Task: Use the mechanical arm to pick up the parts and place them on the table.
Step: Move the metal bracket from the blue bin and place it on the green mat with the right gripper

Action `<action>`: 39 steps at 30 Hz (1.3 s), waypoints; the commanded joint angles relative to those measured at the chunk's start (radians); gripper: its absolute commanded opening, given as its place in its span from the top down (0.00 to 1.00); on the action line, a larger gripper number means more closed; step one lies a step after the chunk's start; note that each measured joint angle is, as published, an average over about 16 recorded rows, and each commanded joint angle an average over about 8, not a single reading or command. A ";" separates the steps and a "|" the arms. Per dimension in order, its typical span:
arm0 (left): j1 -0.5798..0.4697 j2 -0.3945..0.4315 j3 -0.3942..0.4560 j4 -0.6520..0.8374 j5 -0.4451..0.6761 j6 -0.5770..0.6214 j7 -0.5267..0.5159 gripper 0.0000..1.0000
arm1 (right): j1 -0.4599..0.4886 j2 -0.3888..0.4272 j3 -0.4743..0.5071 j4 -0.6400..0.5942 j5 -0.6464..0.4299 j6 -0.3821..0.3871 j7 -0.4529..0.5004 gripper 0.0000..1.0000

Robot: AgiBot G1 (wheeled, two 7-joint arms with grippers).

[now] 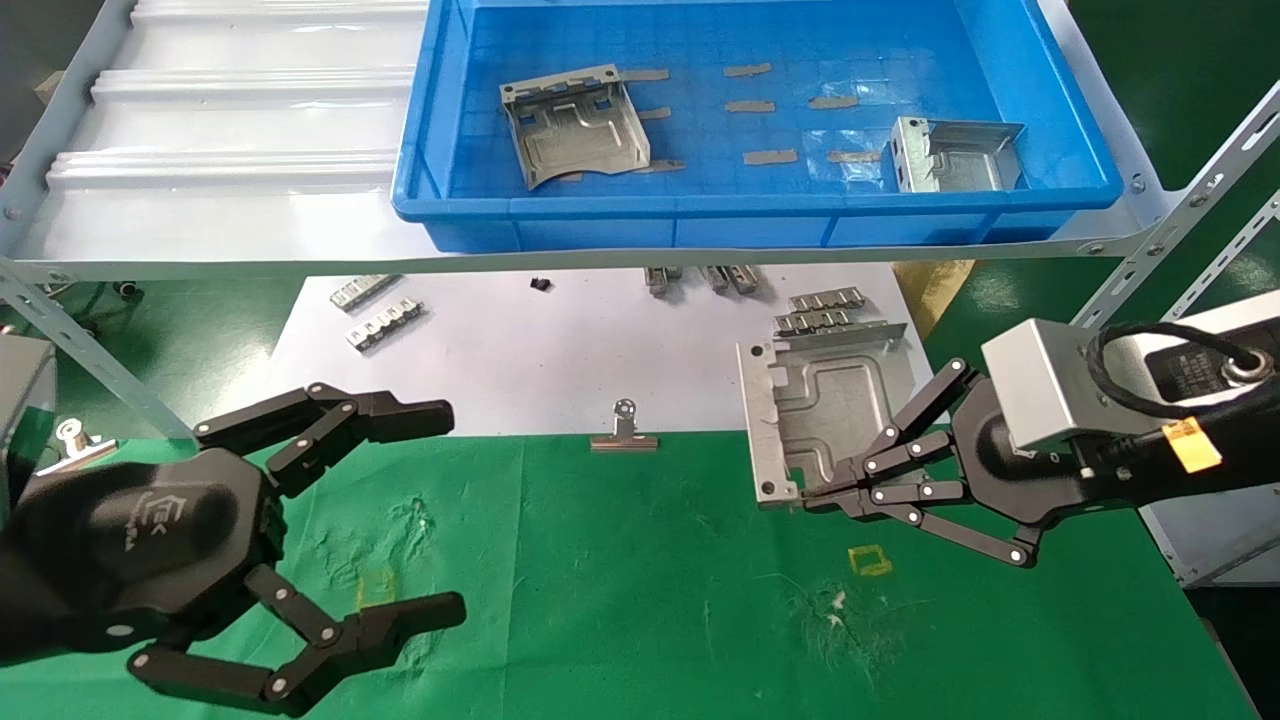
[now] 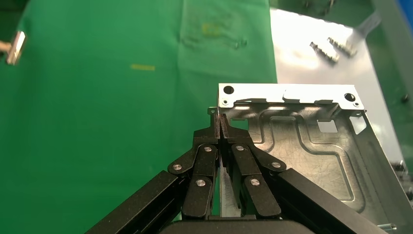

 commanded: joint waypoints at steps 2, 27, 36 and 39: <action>0.000 0.000 0.000 0.000 0.000 0.000 0.000 0.00 | 0.007 -0.007 -0.054 -0.020 -0.024 0.002 -0.035 1.00; 0.000 0.000 0.000 0.000 0.000 0.000 0.000 0.00 | -0.076 -0.251 -0.258 -0.453 -0.129 0.039 -0.290 1.00; 0.000 0.000 0.000 0.000 0.000 0.000 0.000 0.00 | -0.161 -0.285 -0.246 -0.578 -0.104 0.112 -0.362 1.00; 0.000 0.000 0.000 0.000 0.000 0.000 0.000 0.00 | -0.186 -0.296 -0.239 -0.613 -0.094 0.134 -0.386 1.00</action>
